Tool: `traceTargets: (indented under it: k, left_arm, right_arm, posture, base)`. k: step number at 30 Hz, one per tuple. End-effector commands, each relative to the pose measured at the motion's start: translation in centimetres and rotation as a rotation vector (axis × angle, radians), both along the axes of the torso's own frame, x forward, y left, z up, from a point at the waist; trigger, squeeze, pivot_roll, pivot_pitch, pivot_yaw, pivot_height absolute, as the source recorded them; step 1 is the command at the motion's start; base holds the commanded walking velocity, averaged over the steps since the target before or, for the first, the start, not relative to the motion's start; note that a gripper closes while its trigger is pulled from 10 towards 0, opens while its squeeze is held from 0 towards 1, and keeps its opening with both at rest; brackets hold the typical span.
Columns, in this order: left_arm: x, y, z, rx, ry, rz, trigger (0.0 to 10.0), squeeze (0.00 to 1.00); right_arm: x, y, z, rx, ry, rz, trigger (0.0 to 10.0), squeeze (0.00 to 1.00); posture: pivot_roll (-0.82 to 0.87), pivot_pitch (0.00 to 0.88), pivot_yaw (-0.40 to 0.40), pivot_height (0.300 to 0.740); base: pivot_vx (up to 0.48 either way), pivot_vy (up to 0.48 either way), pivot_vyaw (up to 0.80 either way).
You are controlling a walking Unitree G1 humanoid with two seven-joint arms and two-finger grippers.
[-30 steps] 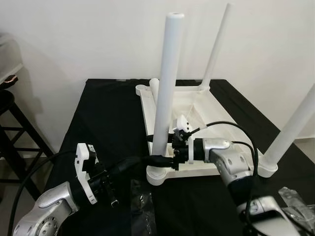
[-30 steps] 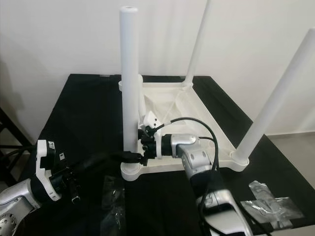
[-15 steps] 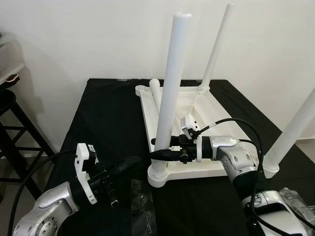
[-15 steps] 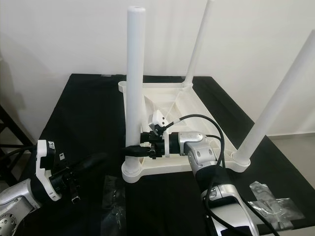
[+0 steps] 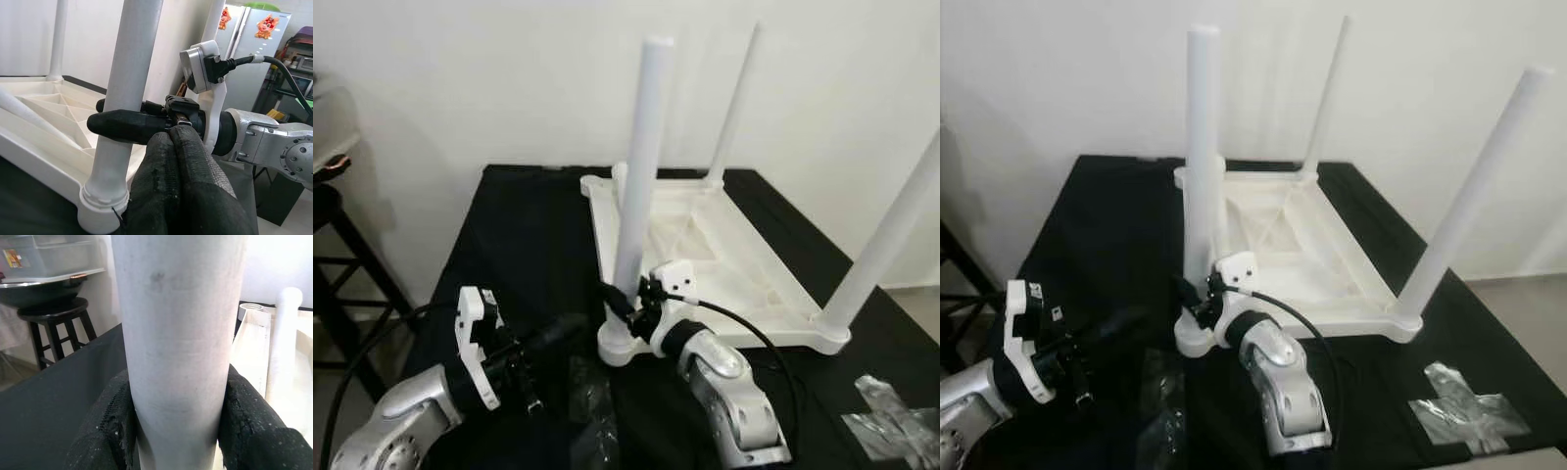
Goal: Building children table
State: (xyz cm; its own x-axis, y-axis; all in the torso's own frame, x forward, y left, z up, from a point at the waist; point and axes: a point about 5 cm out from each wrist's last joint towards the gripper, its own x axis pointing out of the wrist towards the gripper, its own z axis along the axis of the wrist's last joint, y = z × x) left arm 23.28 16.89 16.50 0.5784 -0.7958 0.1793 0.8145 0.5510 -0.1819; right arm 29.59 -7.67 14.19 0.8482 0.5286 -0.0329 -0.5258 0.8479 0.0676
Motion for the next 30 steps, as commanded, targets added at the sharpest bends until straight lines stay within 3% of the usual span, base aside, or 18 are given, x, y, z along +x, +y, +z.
traceTargets:
  k: [1, 6, 7, 8, 10, 11, 14, 18, 19, 24, 30]
  left_arm:
    - [0.2, 0.1, 0.0, 0.011, 0.002, -0.011, 10.0, 0.0]
    - [0.3, 0.1, 0.0, 0.008, -0.006, 0.005, 10.0, 0.0]
    - [0.3, 0.1, -0.1, 0.007, -0.008, 0.008, 10.0, 0.0]
    - [0.3, 0.0, -0.1, 0.008, -0.006, 0.003, 10.0, 0.0]
    - [0.3, 0.0, -0.1, 0.008, -0.005, -0.001, 10.0, 0.0]
    - [0.3, 0.0, -0.1, 0.008, -0.004, -0.003, 10.0, 0.0]
    - [0.4, -0.2, -0.1, 0.006, -0.003, -0.005, 10.0, 0.0]
    - [0.4, -0.3, -0.2, 0.005, -0.004, -0.006, 10.0, 0.0]
    - [0.4, -0.3, -0.2, 0.005, -0.005, -0.005, 10.0, 0.0]
    - [0.4, -0.3, -0.2, 0.006, -0.005, -0.002, 10.0, 0.0]
    - [0.4, -0.4, -0.3, 0.007, -0.001, -0.004, 10.0, 0.0]
  right_arm:
    - [-0.1, -0.5, -1.8, -0.031, 0.081, -0.018, 0.0, 0.0]
    - [-0.5, -0.1, -1.8, -0.071, 0.104, -0.013, 0.0, 0.0]
    - [-0.7, 0.1, -1.5, -0.062, 0.12, -0.007, 10.0, 0.0]
    - [-0.8, 0.4, -1.3, -0.05, 0.12, 0.029, 10.0, 0.41]
    - [-0.9, 0.5, -1.1, -0.043, 0.119, 0.054, 10.0, 0.41]
    - [-0.8, 0.6, -0.6, -0.039, 0.101, 0.112, 10.0, 1.0]
    - [-0.3, 0.1, 0.8, -0.052, 0.029, 0.314, 10.0, 1.0]
    - [-0.1, -0.6, 1.4, -0.07, -0.006, 0.41, 10.0, 1.0]
    - [0.1, -1.3, 1.9, -0.081, -0.015, 0.498, 10.0, 0.0]
    - [0.7, -2.7, 3.3, -0.13, -0.024, 0.765, 10.0, 0.0]
    - [2.8, -3.3, 3.8, -0.103, 0.01, 0.829, 10.0, 0.0]
  posture:
    - [0.07, 0.0, -0.087, 0.74]
    - [0.07, 0.0, -0.088, 0.74]
    - [0.07, 0.0, -0.089, 0.74]
    - [0.07, 0.0, -0.085, 0.74]
    - [0.07, 0.0, -0.085, 0.74]
    - [0.07, 0.0, -0.082, 0.74]
    - [0.07, 0.0, -0.085, 0.74]
    - [0.08, 0.0, -0.088, 0.74]
    - [0.08, 0.0, -0.091, 0.74]
    - [0.09, 0.0, -0.094, 0.74]
    - [0.1, 0.0, -0.092, 0.74]
  base:
    - [0.0, 0.0, 0.0]
    - [0.0, 0.0, 0.0]
    - [0.0, 0.0, 0.0]
    - [0.0, 0.0, 0.0]
    - [0.0, 0.0, 0.0]
    - [0.0, 0.0, 0.0]
    - [0.0, 0.0, 0.0]
    - [0.0, 0.0, 0.0]
    - [0.0, 0.0, 0.0]
    - [0.0, 0.0, 0.0]
    - [0.0, 0.0, 0.0]
